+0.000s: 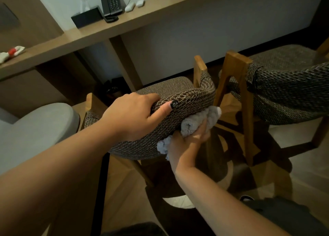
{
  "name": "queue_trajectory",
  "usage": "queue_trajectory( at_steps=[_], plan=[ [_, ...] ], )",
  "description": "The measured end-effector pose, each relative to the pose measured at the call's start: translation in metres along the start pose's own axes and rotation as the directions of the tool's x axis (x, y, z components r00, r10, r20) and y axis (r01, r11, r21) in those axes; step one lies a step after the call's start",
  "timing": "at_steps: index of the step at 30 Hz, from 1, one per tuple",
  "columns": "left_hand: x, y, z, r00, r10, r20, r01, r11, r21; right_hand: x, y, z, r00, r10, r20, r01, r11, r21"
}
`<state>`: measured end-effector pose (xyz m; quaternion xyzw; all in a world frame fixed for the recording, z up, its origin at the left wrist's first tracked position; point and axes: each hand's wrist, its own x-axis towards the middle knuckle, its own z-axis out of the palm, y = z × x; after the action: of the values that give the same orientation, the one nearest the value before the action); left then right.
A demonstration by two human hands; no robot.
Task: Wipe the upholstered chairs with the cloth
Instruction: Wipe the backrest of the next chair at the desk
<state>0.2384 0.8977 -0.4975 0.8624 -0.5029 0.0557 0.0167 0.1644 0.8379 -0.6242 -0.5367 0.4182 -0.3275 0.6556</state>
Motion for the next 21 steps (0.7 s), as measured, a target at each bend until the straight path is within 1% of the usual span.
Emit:
queue_trajectory(
  at_steps=[1,2,4,6,8,9,11,12,13,15,18,20,21],
  plan=[
    [0.000,0.000,-0.001,1.000,-0.002,-0.003,0.002,1.000,0.005,-0.003,0.000,0.000,0.999,-0.039,0.026,0.041,0.996,-0.079],
    [0.000,0.000,-0.001,1.000,-0.001,-0.008,0.001,1.000,0.014,-0.002,0.006,0.001,0.995,-0.089,0.037,0.092,0.994,-0.067],
    [0.001,0.002,-0.002,1.000,0.002,-0.015,-0.001,0.999,0.034,-0.002,0.009,0.002,0.977,-0.209,-0.033,0.209,0.978,0.000],
    [-0.001,0.004,-0.003,1.000,-0.001,-0.011,0.001,0.999,0.039,0.000,0.010,0.004,0.940,-0.330,-0.083,0.331,0.944,-0.007],
    [0.000,0.004,-0.004,1.000,-0.001,-0.005,0.001,0.999,0.032,-0.006,0.005,0.006,0.925,-0.370,-0.081,0.375,0.926,0.048],
    [0.000,0.004,-0.004,1.000,-0.002,-0.005,0.002,0.999,0.032,-0.014,0.002,0.006,0.902,-0.419,-0.102,0.425,0.904,0.044],
    [0.000,0.004,-0.004,1.000,-0.004,-0.004,0.004,1.000,0.027,-0.026,0.004,0.004,0.846,-0.527,-0.084,0.531,0.847,0.031],
    [0.000,0.003,-0.004,1.000,-0.002,-0.004,0.002,1.000,0.024,-0.024,0.003,0.001,0.828,-0.552,-0.095,0.556,0.831,0.016],
    [0.000,0.003,-0.003,1.000,0.004,-0.005,-0.004,1.000,0.024,-0.018,-0.002,-0.004,0.810,-0.569,-0.141,0.574,0.819,-0.006],
    [0.000,0.003,-0.002,1.000,0.016,-0.016,-0.016,1.000,0.027,0.004,-0.022,-0.019,0.750,-0.624,-0.218,0.630,0.775,-0.053],
    [0.001,0.003,-0.002,1.000,0.009,-0.024,-0.008,0.999,0.044,0.023,-0.048,-0.023,0.624,-0.753,-0.208,0.753,0.651,-0.096],
    [0.000,0.003,-0.002,1.000,0.003,-0.026,-0.002,0.999,0.047,0.024,-0.044,-0.014,0.559,-0.808,-0.186,0.808,0.581,-0.095],
    [0.000,0.002,-0.002,1.000,-0.002,-0.026,0.003,0.999,0.045,0.025,-0.036,-0.012,0.557,-0.810,-0.183,0.809,0.579,-0.100]
  ],
)
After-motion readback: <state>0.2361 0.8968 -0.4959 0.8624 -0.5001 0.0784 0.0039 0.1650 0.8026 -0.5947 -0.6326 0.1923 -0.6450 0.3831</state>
